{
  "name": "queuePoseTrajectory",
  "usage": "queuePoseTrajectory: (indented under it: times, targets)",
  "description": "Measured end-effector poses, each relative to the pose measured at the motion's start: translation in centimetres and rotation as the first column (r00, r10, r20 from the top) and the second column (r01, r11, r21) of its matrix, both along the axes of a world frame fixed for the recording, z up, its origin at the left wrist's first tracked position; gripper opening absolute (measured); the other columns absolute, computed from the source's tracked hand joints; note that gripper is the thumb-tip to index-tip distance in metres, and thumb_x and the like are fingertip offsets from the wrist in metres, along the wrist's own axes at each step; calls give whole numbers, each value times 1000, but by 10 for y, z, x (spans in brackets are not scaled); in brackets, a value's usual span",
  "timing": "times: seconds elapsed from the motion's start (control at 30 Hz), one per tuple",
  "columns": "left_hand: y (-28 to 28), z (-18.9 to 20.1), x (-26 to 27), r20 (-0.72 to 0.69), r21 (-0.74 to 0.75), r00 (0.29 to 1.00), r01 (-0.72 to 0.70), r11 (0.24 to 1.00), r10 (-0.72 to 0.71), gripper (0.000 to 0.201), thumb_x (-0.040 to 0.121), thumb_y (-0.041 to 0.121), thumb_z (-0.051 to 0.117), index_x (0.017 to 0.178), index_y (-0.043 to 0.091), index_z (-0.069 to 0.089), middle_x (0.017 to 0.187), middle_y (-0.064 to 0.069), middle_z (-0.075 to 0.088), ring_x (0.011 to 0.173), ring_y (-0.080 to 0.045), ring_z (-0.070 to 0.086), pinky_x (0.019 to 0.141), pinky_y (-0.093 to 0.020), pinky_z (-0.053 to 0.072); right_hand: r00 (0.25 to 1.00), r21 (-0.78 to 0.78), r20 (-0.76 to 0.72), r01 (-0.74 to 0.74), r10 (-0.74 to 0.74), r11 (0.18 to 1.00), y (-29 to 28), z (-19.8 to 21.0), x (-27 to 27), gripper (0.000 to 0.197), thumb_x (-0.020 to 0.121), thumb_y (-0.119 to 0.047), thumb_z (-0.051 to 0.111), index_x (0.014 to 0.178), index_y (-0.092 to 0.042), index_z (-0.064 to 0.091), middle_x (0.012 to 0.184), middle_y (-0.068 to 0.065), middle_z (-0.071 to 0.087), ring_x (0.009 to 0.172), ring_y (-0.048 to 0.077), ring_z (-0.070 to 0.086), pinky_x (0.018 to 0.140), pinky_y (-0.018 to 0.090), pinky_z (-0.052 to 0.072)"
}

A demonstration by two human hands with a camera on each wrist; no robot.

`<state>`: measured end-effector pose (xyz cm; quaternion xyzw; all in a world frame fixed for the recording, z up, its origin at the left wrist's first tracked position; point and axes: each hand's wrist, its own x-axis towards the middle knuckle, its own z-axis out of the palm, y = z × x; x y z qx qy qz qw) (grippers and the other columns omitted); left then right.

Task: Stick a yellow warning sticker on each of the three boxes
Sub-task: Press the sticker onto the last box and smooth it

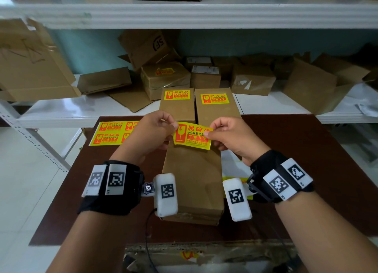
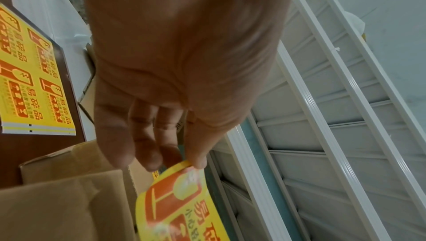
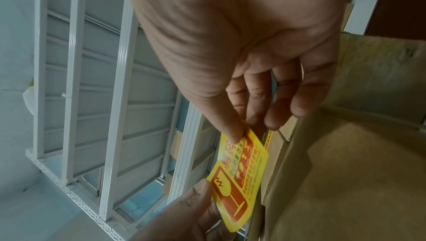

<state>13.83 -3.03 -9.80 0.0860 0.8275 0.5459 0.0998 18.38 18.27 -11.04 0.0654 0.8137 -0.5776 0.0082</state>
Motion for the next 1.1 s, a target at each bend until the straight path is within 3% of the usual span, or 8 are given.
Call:
queuePoseTrajectory:
  times: [0.2, 0.33, 0.47, 0.57, 0.8, 1.1]
  targets:
    - [-2, -2, -3, 48, 64, 999, 15, 998, -18, 18, 87, 11, 75, 91, 17, 59, 75, -3, 75, 76, -17, 70, 60, -30, 53, 999, -13, 28, -42, 42, 999, 3, 3, 2, 18, 85, -11, 78, 92, -16, 62, 75, -4, 75, 63, 6, 62, 57, 23, 49]
    - [-1, -5, -5, 60, 85, 998, -1, 996, -4, 19, 84, 12, 78, 91, 17, 62, 76, -3, 74, 74, -16, 65, 60, -31, 53, 1000, 18, 5, -25, 25, 1000, 3, 2, 1, 20, 85, -10, 78, 91, -18, 60, 79, -1, 75, 64, 9, 62, 57, 25, 48]
    - [0, -6, -6, 80, 104, 997, 2, 995, -10, 19, 85, 11, 77, 92, 16, 61, 78, -6, 72, 74, -18, 64, 60, -31, 55, 999, 104, -40, -11, 16, 995, 3, 0, 0, 22, 84, -11, 79, 89, -21, 60, 83, 2, 76, 62, 1, 64, 57, 21, 47]
    - [0, -6, -6, 91, 137, 996, -1, 991, -11, 18, 88, 8, 74, 94, 15, 59, 74, -2, 73, 71, -17, 66, 58, -30, 55, 998, 134, -60, -1, 9, 991, 4, -2, -2, 21, 82, -15, 81, 89, -24, 63, 82, 2, 73, 70, 9, 63, 62, 27, 46]
    - [-1, -6, -6, 105, 161, 994, 13, 987, -30, 19, 88, 6, 73, 97, 13, 58, 72, -1, 74, 71, -15, 71, 61, -31, 58, 1000, 87, -20, -23, 25, 996, 4, 2, 0, 21, 85, -8, 77, 94, -19, 62, 80, 3, 73, 50, -1, 57, 46, 14, 44]
    - [-2, -17, -13, 144, 109, 989, -2, 994, -14, 20, 84, 9, 78, 94, 17, 63, 78, -2, 72, 75, -15, 66, 56, -28, 53, 996, 74, 71, -53, 48, 996, 5, -1, 0, 19, 87, -6, 75, 97, -14, 61, 79, 4, 71, 45, 0, 51, 41, 15, 39]
